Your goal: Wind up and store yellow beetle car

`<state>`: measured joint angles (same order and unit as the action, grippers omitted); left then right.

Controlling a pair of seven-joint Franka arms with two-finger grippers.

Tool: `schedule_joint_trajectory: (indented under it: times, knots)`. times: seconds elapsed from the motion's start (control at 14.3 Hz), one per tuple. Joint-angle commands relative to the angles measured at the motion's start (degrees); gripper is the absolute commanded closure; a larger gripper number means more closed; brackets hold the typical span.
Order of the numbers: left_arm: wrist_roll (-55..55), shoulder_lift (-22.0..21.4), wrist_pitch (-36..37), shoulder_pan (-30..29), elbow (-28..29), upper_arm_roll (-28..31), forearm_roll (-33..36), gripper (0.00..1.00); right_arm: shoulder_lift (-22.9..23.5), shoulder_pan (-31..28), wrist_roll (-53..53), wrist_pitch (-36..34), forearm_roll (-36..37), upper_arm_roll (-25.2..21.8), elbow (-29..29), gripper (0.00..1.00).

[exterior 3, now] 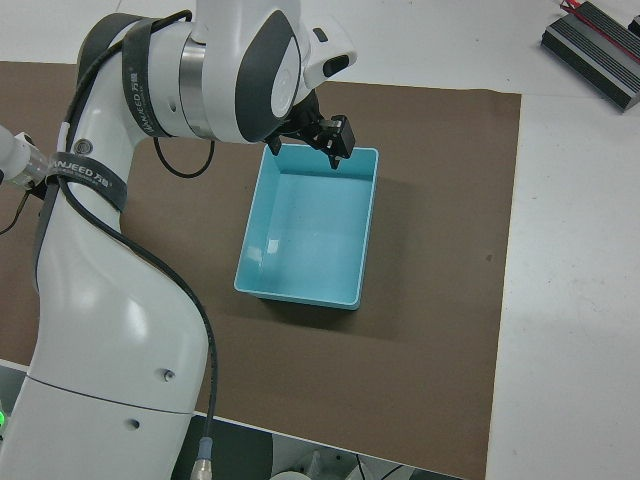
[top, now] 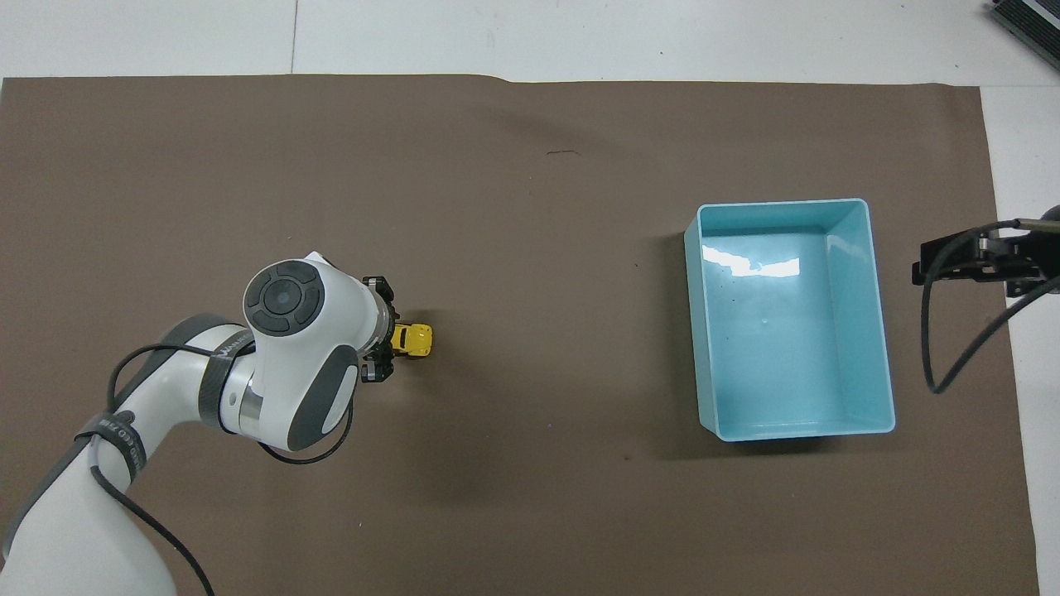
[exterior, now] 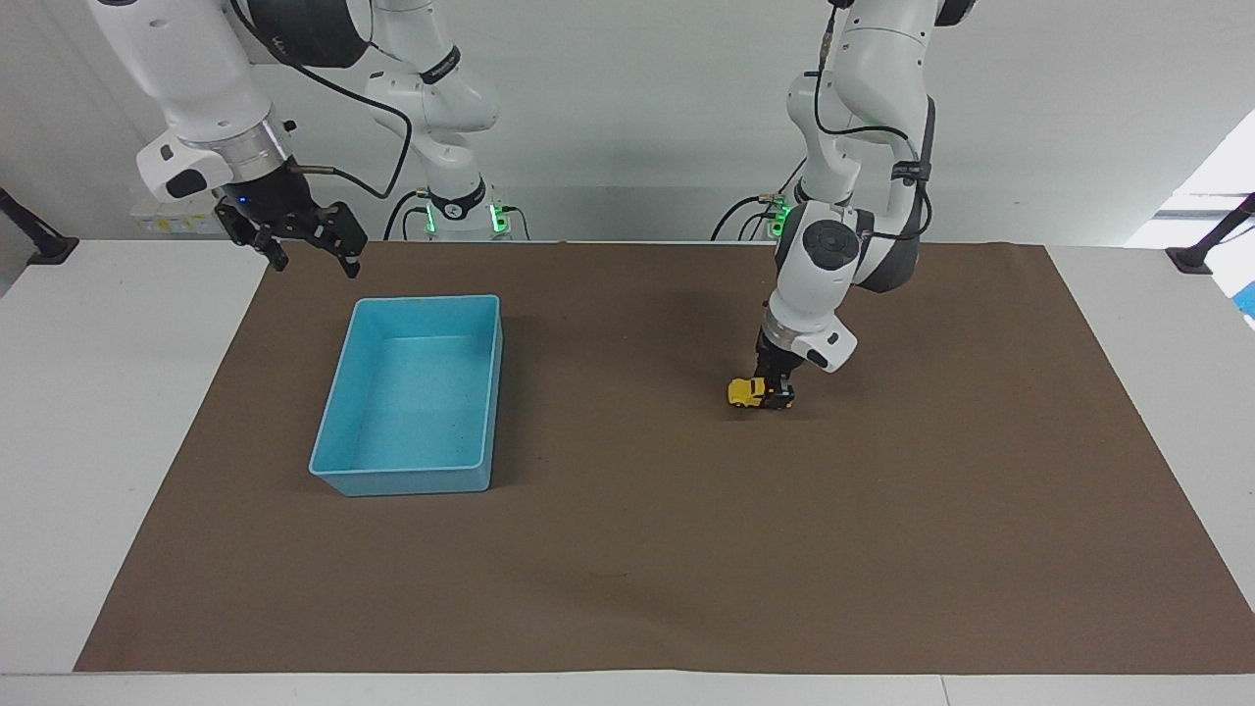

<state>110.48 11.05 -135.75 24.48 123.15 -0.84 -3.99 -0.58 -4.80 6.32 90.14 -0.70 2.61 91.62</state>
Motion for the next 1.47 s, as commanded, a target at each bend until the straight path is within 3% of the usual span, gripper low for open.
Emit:
schedule_joint_trajectory:
  times: [0.0,0.98,1.19,1.4]
  knots:
    - [0.52,-0.76,-1.27,0.75,2.0,1.02,-0.76,1.0,-0.3,-0.39,-0.69,-0.23,-0.45,0.29,-0.03,0.0]
    - [-8.7,-1.12,-0.75,-11.73,4.21,1.19,-0.85,0.95,-0.3,-0.39,-0.78,-0.23,-0.45,0.29,-0.03,0.0]
    - [-8.71,-1.03,-0.57,-12.26,4.2,1.28,-0.85,0.86,-0.3,-0.39,-0.69,-0.23,-0.45,0.29,-0.03,0.0]
    - [-8.71,-1.03,-0.57,-12.26,4.2,1.28,-0.85,0.65,-0.3,-0.39,-0.69,-0.23,-0.45,0.29,-0.03,0.0]
